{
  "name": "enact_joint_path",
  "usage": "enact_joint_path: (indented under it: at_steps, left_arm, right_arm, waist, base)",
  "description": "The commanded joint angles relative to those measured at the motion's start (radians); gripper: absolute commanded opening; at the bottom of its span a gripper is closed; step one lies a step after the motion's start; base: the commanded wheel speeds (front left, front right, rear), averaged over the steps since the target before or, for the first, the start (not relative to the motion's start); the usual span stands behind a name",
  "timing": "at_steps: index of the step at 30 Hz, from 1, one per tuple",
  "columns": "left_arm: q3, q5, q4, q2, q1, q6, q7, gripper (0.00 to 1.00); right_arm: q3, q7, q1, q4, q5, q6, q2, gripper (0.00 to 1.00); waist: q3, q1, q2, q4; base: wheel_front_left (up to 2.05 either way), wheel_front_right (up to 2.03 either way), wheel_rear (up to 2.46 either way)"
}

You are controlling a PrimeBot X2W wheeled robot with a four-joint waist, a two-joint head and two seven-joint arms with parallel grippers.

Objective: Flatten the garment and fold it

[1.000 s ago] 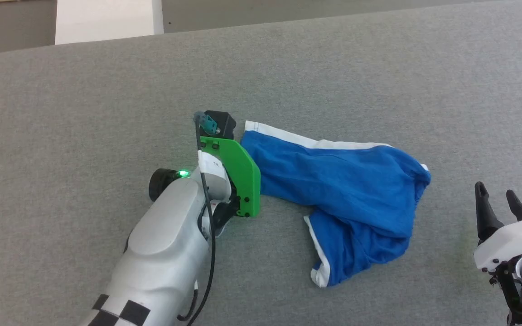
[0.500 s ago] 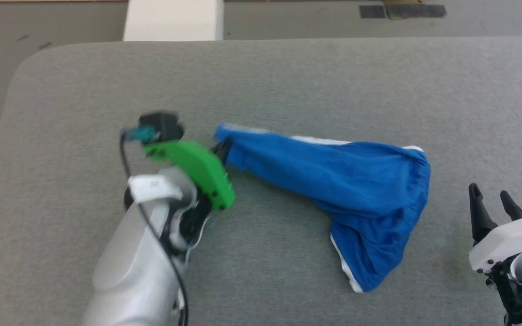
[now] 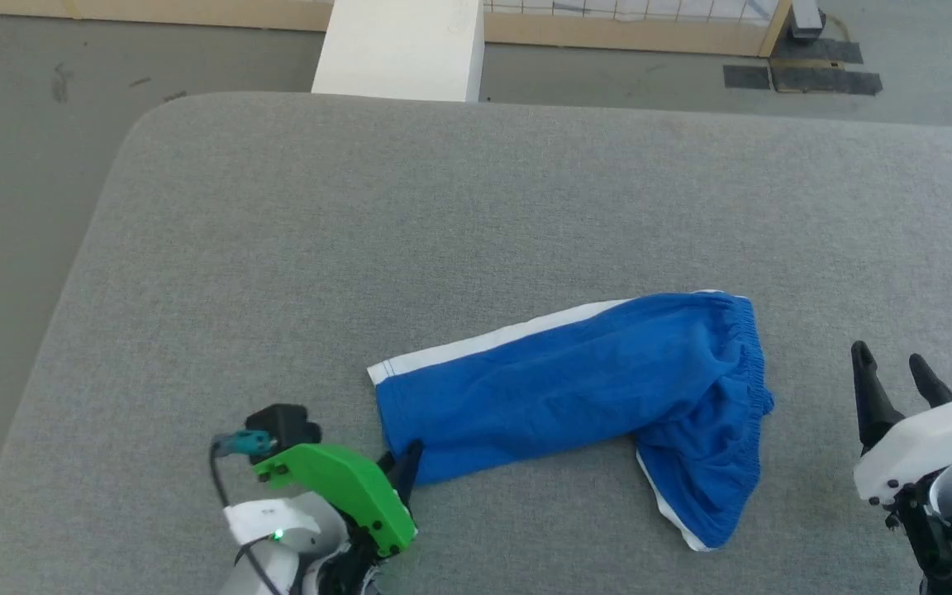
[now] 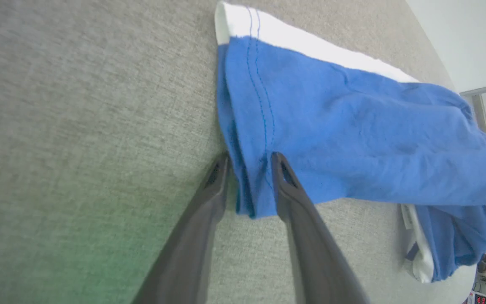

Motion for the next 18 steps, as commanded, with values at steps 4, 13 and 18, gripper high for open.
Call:
enact_joint_path:
  at_steps: [4,13,18]
  left_arm:
    - [0.065,-0.041,-0.072,0.003,0.034,0.008,-0.051,1.0]
    - [0.013,0.124,-0.193,0.159,-0.071,0.04,0.021,1.0]
    - [-0.119,0.235,-0.097,0.22,-0.212,0.014,0.18,1.0]
  right_arm:
    - [0.002,0.002,0.022,0.0,-0.004,-0.002,0.0,1.0]
    - [-0.004,0.006,0.036,-0.01,0.0,-0.002,0.0,1.0]
    - [0.013,0.011,0.027,-0.019,0.002,-0.002,0.0,1.0]
  waist:
    - [-0.018,0.0,-0.0001,0.007]
    - [-0.018,0.0,-0.0001,0.018]
    - [0.003,0.0,-0.0001,0.008]
  base:
    - [0.0,0.0,0.0]
    - [0.0,0.0,0.0]
    - [0.0,0.0,0.0]
